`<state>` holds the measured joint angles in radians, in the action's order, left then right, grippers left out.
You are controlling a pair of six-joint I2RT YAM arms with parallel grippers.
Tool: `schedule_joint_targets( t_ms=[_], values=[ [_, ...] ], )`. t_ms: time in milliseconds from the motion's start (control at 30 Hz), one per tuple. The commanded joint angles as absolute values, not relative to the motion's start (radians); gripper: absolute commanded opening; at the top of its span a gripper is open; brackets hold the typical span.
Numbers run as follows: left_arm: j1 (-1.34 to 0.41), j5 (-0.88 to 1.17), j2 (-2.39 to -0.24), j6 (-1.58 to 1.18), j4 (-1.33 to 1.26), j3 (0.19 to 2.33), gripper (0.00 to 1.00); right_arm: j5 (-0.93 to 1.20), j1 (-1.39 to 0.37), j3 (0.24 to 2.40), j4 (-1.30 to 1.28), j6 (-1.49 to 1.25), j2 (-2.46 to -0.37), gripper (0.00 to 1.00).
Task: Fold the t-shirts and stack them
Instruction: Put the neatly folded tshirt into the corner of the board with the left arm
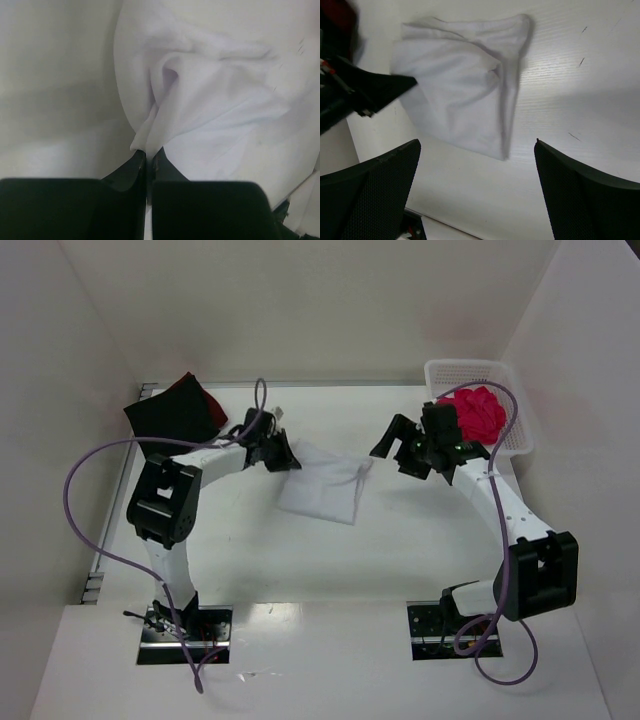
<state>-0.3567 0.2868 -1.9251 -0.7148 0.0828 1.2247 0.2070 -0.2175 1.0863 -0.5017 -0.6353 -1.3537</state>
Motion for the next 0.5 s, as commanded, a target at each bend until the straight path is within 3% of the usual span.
schedule_joint_targets(
  t_ms=[0,200,467],
  values=[
    [-0.252,0.230,-1.910,-0.563,0.117,1.382,0.00,0.219,-0.186,1.111,-0.460,-0.641,-1.307,1.00],
    [-0.073,0.249,-2.001,-0.465,0.245,1.687,0.00,0.227,-0.169,1.120,-0.420,-0.644,-1.307,1.00],
    [0.144,0.333,-2.068,-0.454,0.314,1.867,0.00,0.218,-0.160,1.098,-0.368,-0.680,-1.298,1.00]
  ],
)
